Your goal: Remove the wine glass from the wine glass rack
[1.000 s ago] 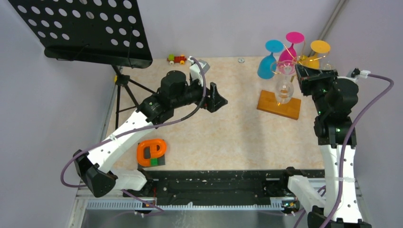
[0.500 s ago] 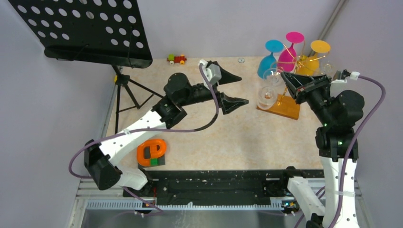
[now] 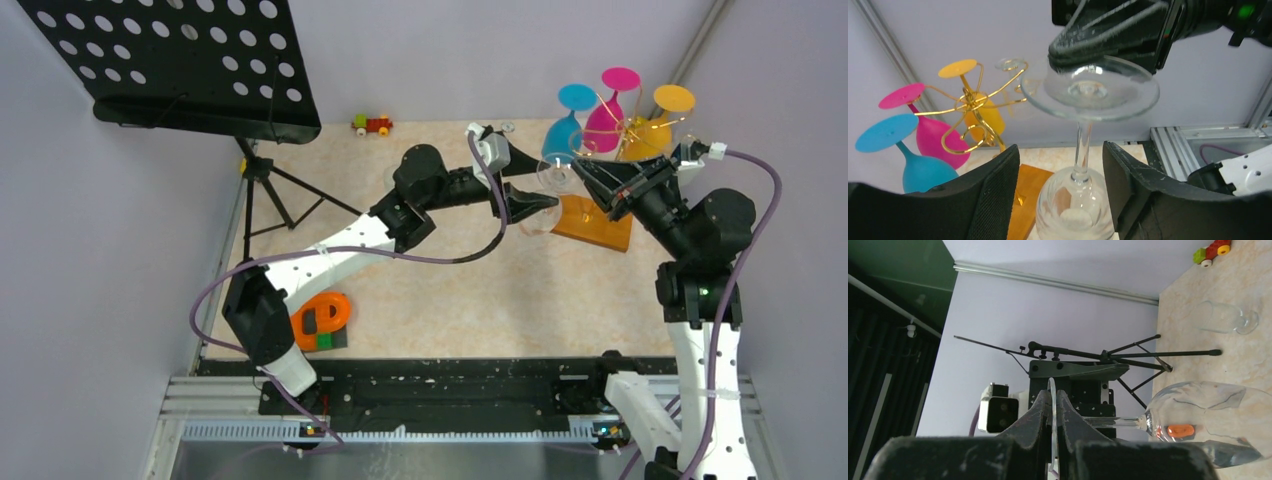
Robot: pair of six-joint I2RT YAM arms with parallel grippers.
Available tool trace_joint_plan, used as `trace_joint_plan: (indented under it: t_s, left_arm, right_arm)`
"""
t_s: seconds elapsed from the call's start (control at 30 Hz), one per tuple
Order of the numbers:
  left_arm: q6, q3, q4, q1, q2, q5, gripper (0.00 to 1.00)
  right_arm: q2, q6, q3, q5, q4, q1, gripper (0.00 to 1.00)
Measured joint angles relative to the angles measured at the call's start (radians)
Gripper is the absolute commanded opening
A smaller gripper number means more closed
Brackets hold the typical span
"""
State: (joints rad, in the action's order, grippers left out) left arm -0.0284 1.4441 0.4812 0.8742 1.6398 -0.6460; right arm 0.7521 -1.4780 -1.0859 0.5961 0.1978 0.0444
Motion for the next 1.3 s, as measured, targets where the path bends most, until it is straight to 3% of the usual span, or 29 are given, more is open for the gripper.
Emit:
trace_joint_plan:
  t_s: [0.33, 0.43, 0.5, 0.57, 0.6, 0.67, 0.73, 0.8, 0.93, 1.3]
  left_arm:
    - [-0.094, 0.062, 0.034, 0.017, 0.029, -0.007, 0.37]
    - [-0.110, 0.068, 0.035, 0.021, 0.051, -0.022, 0.21]
    - [-0.131, 0.069, 0.035, 0.023, 0.066, -0.033, 0.02]
    - [-0.147, 0.069, 0.047, 0.024, 0.076, -0.053, 0.00]
    - [-0.148, 0.069, 0.048, 0.023, 0.078, -0.051, 0.00]
    - [-0.160, 0.069, 0.056, 0.020, 0.080, -0.058, 0.00]
    - [-0.185, 0.069, 0.057, 0.022, 0.080, -0.056, 0.00]
    - [-0.204, 0.069, 0.057, 0.023, 0.080, -0.045, 0.00]
    - [-0.227, 0.069, 0.041, 0.024, 0.074, 0.028, 0.00]
    - [-0.317, 0.093, 0.028, 0.024, 0.008, 0.507, 0.00]
  right_arm:
    - [-0.004, -0.026, 0.049, 0.031, -0.061, 0.000, 0.00]
    - [-0.003, -0.038, 0.058, 0.036, -0.087, 0.000, 0.00]
    - [-0.003, -0.048, 0.068, 0.035, -0.105, 0.000, 0.00]
    - [-0.001, -0.060, 0.078, 0.030, -0.113, 0.000, 0.00]
    - [0.002, -0.064, 0.080, 0.031, -0.112, 0.003, 0.05]
    - [0.007, -0.071, 0.080, 0.032, -0.117, 0.005, 0.43]
    - [0.011, -0.074, 0.080, 0.034, -0.129, 0.005, 0.73]
    - [0.012, -0.046, 0.075, 0.030, -0.137, 0.004, 0.84]
    - [0.009, 0.011, 0.069, 0.010, -0.134, 0.005, 0.87]
    - [-0.086, 0.211, 0.095, -0.059, -0.166, 0.005, 0.99]
